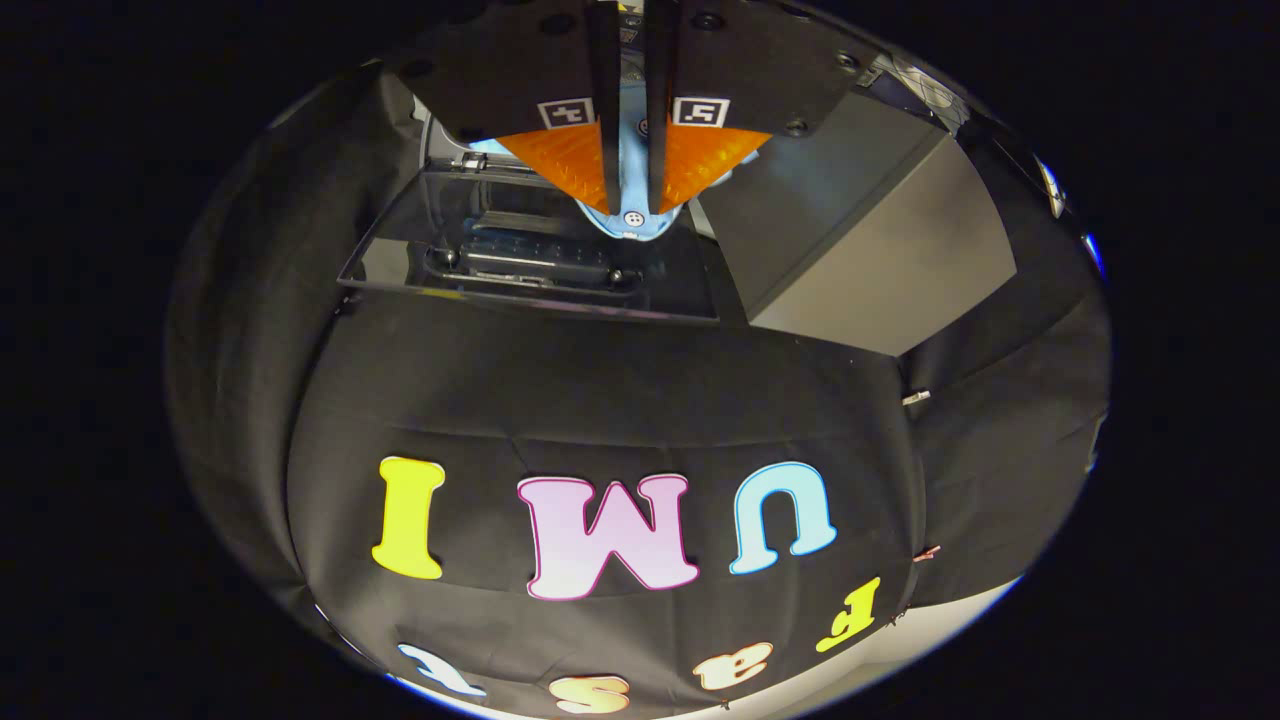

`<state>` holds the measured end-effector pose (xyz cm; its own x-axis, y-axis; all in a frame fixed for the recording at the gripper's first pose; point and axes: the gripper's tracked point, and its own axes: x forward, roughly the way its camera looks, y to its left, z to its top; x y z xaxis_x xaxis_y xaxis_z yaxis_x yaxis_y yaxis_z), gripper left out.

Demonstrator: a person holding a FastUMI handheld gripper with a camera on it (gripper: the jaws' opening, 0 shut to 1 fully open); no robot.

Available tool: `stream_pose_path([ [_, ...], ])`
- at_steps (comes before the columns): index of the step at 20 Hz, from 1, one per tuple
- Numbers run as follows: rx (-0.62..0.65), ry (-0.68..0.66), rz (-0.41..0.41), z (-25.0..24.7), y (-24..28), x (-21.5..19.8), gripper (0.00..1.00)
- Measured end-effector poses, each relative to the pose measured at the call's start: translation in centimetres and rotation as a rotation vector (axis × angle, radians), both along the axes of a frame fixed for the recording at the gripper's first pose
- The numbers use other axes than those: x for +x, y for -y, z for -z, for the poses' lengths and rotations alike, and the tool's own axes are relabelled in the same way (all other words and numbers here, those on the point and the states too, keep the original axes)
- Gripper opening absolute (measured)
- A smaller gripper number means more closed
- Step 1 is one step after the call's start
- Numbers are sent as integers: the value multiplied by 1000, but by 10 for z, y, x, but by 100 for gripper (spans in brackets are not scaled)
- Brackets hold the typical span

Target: Put the clothes into the washing machine and then close the washing machine lid.

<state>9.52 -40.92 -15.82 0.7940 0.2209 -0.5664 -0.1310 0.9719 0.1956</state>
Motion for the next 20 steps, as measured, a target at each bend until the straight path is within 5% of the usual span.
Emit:
stream_pose_path([
  [9,1,-99,62,62,40,-6,14],
  [20,-53,-207,-25,147,27,-29,14],
])
